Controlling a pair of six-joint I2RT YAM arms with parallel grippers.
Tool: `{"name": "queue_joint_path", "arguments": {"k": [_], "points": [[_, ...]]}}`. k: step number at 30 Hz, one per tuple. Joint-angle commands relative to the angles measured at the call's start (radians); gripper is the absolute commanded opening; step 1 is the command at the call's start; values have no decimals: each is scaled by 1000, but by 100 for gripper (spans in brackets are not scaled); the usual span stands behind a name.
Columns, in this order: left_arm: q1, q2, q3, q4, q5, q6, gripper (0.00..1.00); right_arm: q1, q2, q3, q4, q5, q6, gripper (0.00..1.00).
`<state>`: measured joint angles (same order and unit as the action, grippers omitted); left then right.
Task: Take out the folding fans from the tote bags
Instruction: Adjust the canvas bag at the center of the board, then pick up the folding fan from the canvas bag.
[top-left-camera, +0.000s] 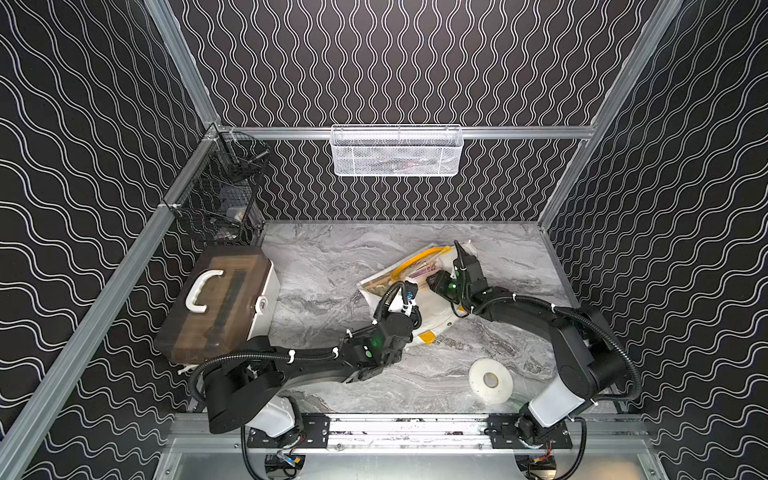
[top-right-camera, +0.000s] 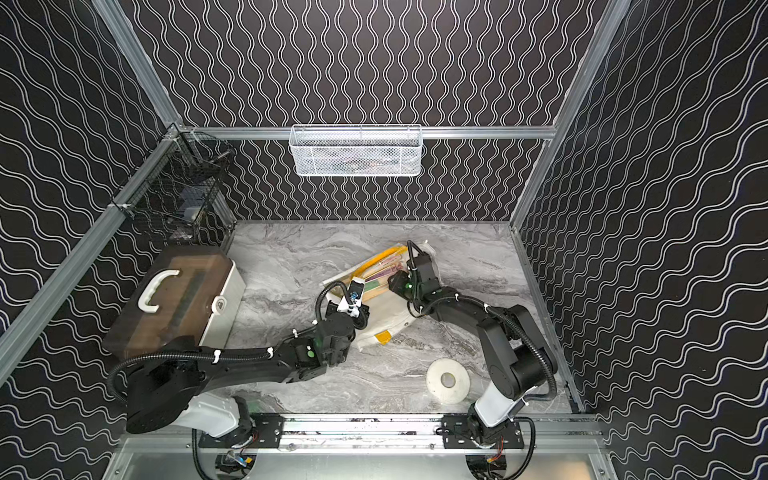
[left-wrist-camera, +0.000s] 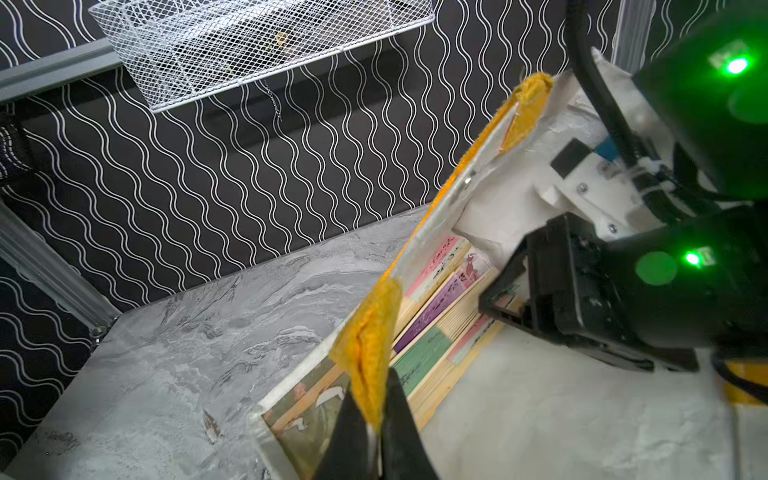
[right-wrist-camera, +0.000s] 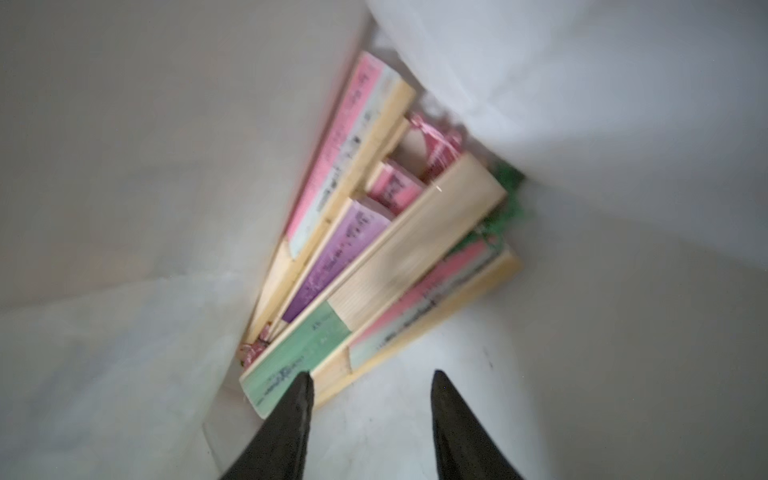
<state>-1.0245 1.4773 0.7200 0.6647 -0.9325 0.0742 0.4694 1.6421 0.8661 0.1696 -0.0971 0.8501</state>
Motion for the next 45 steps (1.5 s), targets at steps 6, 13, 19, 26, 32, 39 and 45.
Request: {"name": "queue_joint_path", "arguments": {"k": [6,13,19,26,32,39,45], "points": [[-2,-15,0,-22,-73,-37,0,84,-54,-105,154,96,143,45],[-2,-24,32,-120,-82,-84,0,84,67,-179,431,94,253,43],[-5,-27,26,-112,-68,-81,0,83,142,-203,604,98,303,43],[-6,-30,14,-95,-60,-70,0,58,208,-205,739,110,311,46],[-6,-21,19,-88,-67,-50,0,21,274,-193,804,65,360,40],[-5,-8,17,-88,-69,-57,0,21,269,-213,892,47,341,29],[-6,-3,20,-91,-66,-61,0,19,290,-198,886,40,362,18]]}}
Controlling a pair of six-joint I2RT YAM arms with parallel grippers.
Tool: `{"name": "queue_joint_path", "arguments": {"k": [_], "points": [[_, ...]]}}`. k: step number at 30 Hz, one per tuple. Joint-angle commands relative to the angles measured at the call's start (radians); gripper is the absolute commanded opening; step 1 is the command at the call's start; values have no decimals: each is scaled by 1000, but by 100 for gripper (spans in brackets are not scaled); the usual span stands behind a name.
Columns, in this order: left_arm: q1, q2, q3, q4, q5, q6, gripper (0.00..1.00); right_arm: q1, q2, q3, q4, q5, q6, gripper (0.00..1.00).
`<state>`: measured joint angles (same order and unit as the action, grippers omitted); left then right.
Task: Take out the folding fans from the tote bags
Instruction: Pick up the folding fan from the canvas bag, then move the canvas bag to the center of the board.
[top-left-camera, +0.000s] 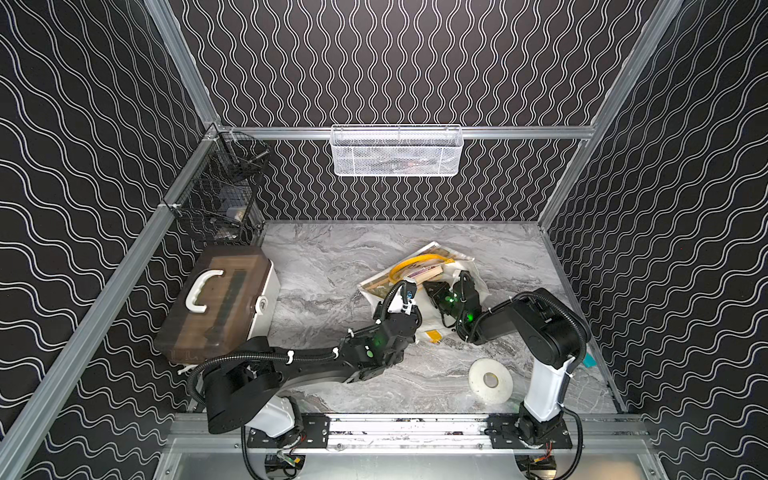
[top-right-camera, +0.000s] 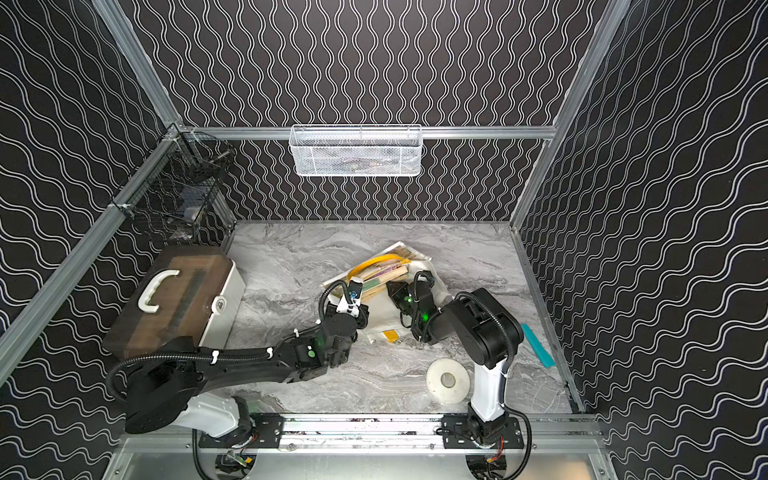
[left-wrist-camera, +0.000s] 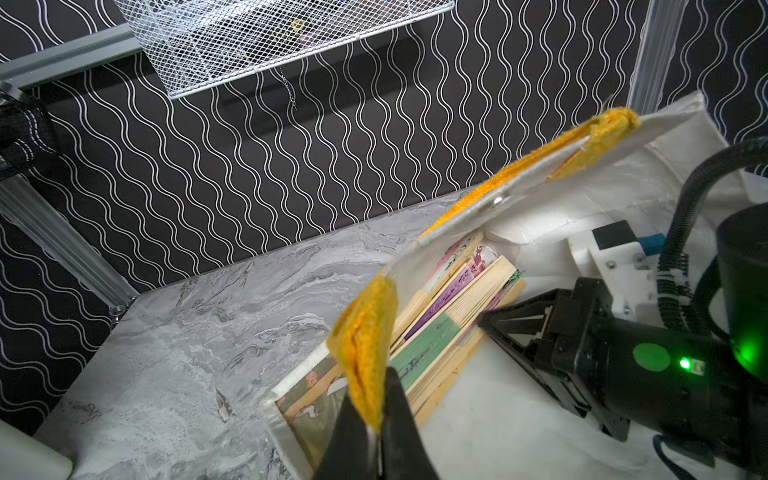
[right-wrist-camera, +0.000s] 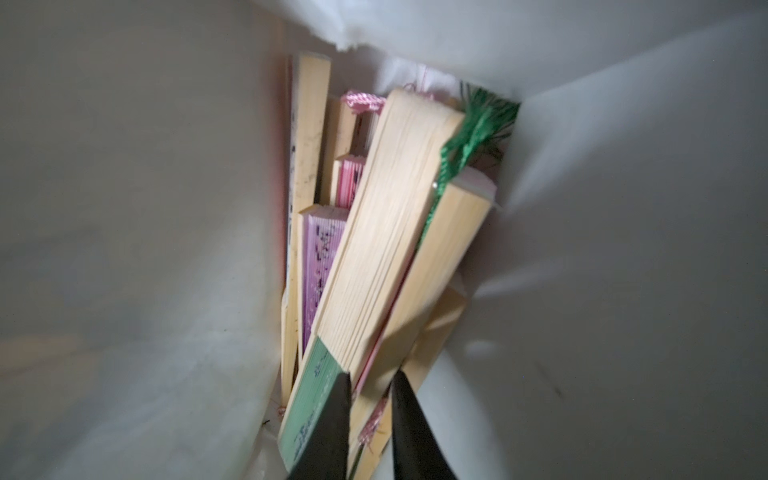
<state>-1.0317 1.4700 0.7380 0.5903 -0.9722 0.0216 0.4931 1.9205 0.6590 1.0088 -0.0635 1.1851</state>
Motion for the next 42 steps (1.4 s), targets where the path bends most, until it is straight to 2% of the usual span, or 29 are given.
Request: {"name": "queue_joint_path", "arguments": {"k": [1,5,9,14,23,33,42], "points": [[1,3,2,-17,-29,-8,0,-4,17,14,40,4,32,18],[1,-8,-5,-20,-34,-8,0,-4,27,23,19,1,38,19],[2,-14,-11,-18,-40,-5,0,-5,35,34,-12,4,41,25],[1,-8,-11,-23,-38,-8,0,-5,56,60,-25,-2,38,25],[2,11,-1,-13,-59,1,0,-11,43,76,-22,-71,29,9],[20,79,113,-83,-192,29,0,-4,-161,24,-125,-159,-91,5],[120,45,138,-103,-189,40,0,32,-444,19,-415,-95,-298,6]]}}
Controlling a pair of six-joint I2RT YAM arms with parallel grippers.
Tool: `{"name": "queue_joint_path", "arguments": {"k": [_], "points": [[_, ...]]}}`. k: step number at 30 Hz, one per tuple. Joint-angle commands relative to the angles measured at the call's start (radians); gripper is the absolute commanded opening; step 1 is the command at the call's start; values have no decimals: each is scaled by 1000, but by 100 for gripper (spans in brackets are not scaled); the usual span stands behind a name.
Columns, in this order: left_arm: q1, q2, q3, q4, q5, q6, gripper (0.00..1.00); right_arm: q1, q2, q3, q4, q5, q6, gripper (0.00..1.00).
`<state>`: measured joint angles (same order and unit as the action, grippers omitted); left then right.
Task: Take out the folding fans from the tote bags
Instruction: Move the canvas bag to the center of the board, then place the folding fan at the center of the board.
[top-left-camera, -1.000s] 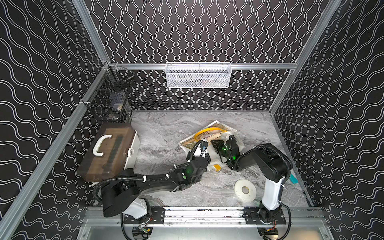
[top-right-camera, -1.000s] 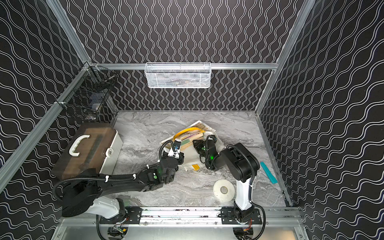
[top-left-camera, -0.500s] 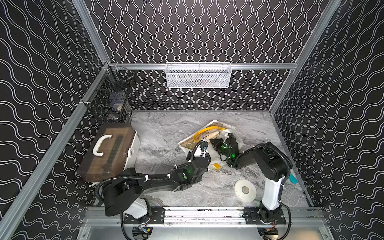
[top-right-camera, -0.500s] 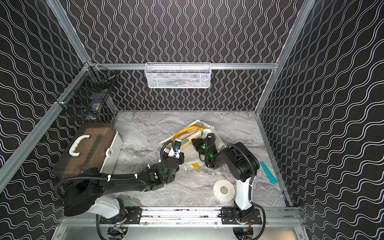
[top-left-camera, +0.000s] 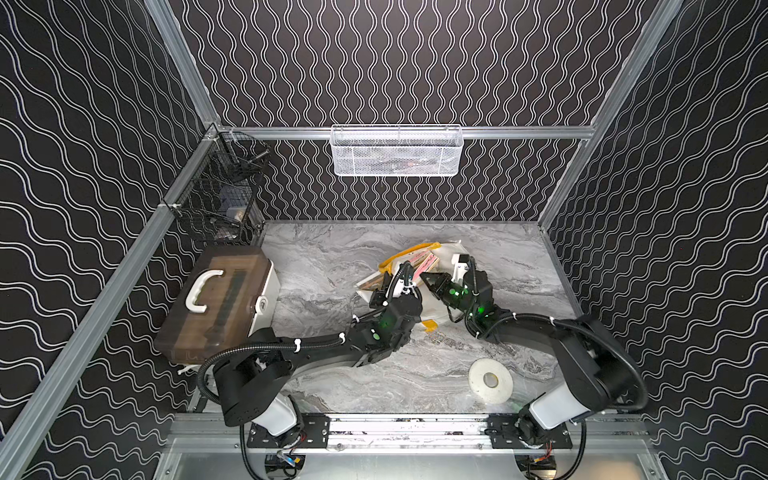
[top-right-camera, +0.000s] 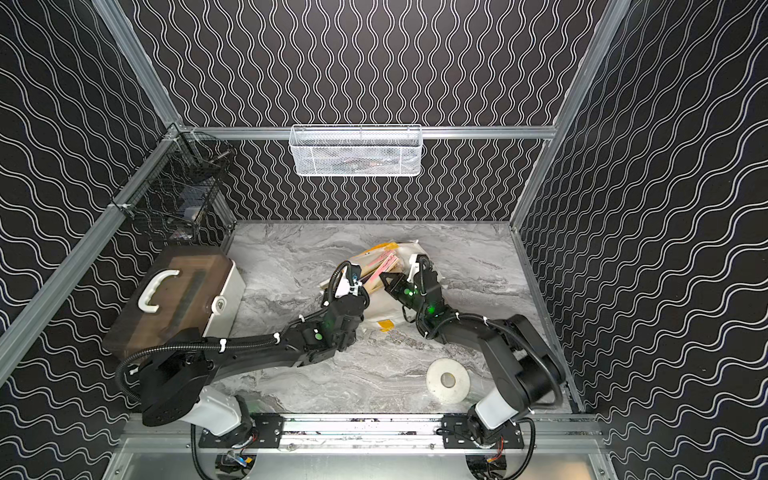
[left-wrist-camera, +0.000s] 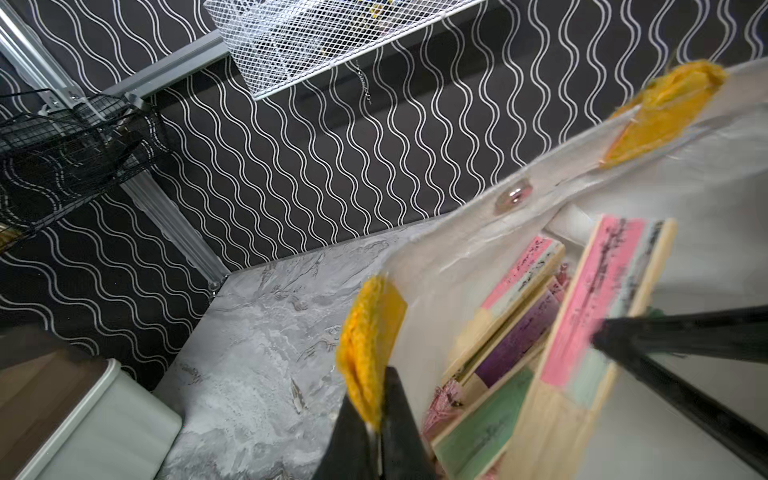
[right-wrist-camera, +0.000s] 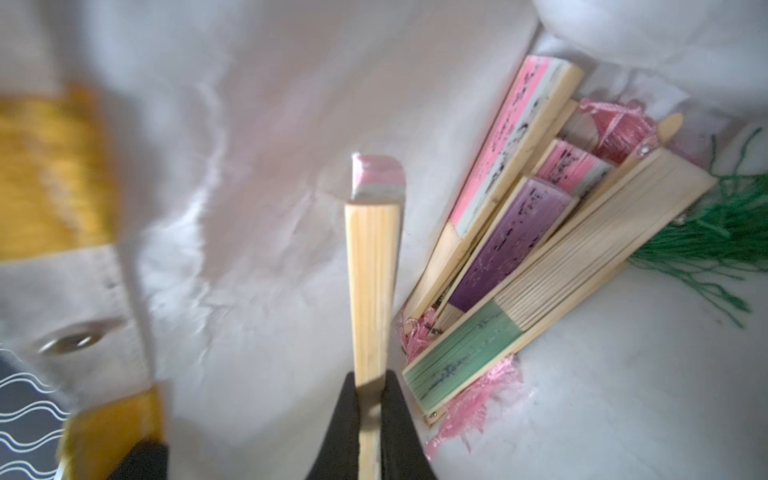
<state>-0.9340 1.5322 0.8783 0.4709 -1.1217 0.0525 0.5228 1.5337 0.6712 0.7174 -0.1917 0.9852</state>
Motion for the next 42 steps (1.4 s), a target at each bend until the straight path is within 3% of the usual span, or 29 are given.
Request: {"name": "queue_joint_path", "arguments": {"k": [1,11,21,33,42], "points": [[32,-21,-2,18,-38,13,0,2,-81,9,-145,34,-119,6],[149,-46,22,-77,-12,-36,0,1,-300,68,-364,26,-290,6],[286,-58,57,-154,48,-40,0,-41,-343,198,-465,-150,-361,4],[379,-144,-1,-172,144,-28,0,-362,-223,552,-791,-396,-548,1],[393,-161,-8,-183,200,-54,0,-573,-53,629,-886,-594,-608,0]]}}
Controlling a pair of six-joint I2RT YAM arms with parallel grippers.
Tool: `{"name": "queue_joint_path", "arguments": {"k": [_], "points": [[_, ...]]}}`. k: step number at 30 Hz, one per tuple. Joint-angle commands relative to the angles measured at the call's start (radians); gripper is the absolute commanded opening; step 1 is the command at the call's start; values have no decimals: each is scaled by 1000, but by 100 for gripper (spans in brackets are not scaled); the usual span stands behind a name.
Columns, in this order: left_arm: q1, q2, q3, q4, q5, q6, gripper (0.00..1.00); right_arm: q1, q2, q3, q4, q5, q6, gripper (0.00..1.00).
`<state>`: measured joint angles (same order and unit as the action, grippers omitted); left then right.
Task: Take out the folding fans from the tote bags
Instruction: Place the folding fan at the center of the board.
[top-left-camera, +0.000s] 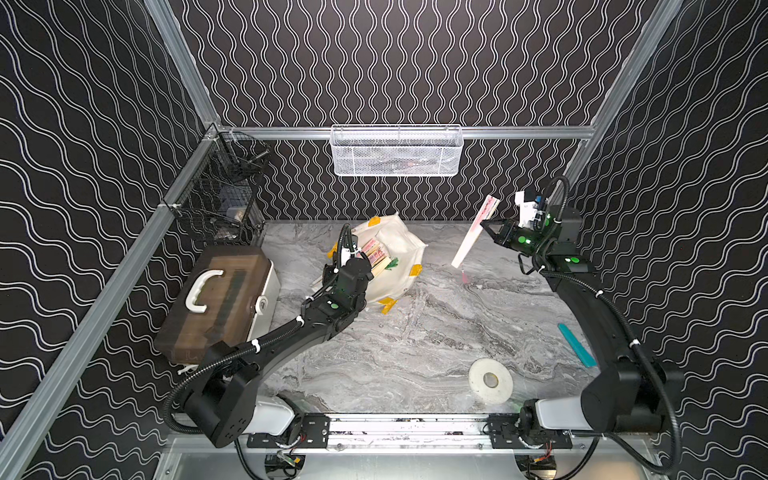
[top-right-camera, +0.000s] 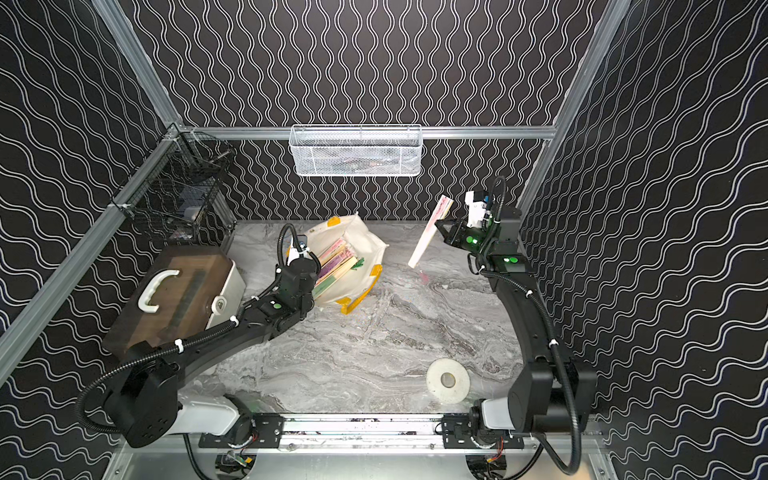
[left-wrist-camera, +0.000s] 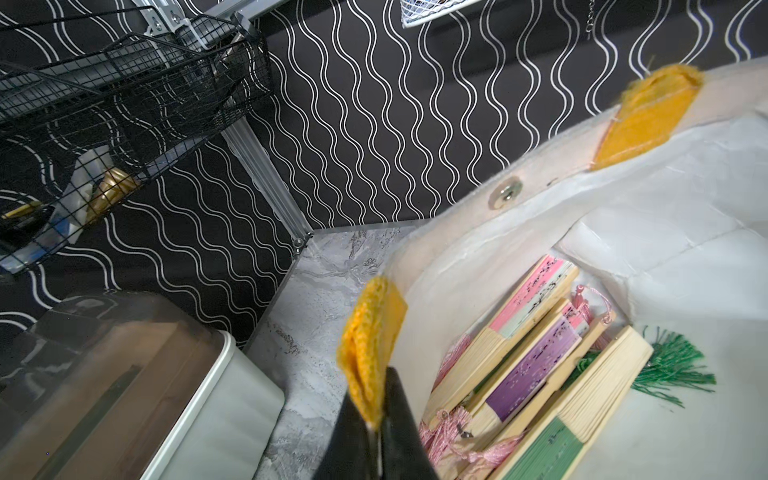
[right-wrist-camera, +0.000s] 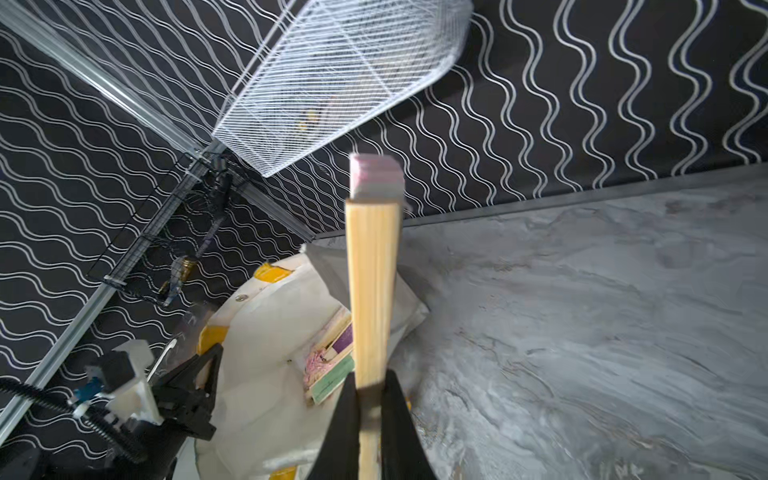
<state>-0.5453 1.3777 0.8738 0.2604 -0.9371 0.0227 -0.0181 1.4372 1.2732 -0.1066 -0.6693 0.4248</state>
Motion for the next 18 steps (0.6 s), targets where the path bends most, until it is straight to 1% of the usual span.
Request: {"name": "queue_joint_path", "arguments": {"k": [1,3,5,7,13,18], "points": [[5,-6,-2,25,18,-27,0,-43,70,38,-89,-124,-67,0],[5,1,4,14,21,-39,0,-62,125,40,-113,-123,-88,0],[7,6,5,13,29,-42,0,-75,176,33,-110,-173,-91,0],[8,9,9,6,35,-49,0,-79,224,23,-87,-207,-70,0],[11,19,24,-7,50,-68,0,-77,362,26,-42,-360,-18,0],[13,28,32,-15,57,-79,0,-77,470,73,-101,-385,-51,0]]}}
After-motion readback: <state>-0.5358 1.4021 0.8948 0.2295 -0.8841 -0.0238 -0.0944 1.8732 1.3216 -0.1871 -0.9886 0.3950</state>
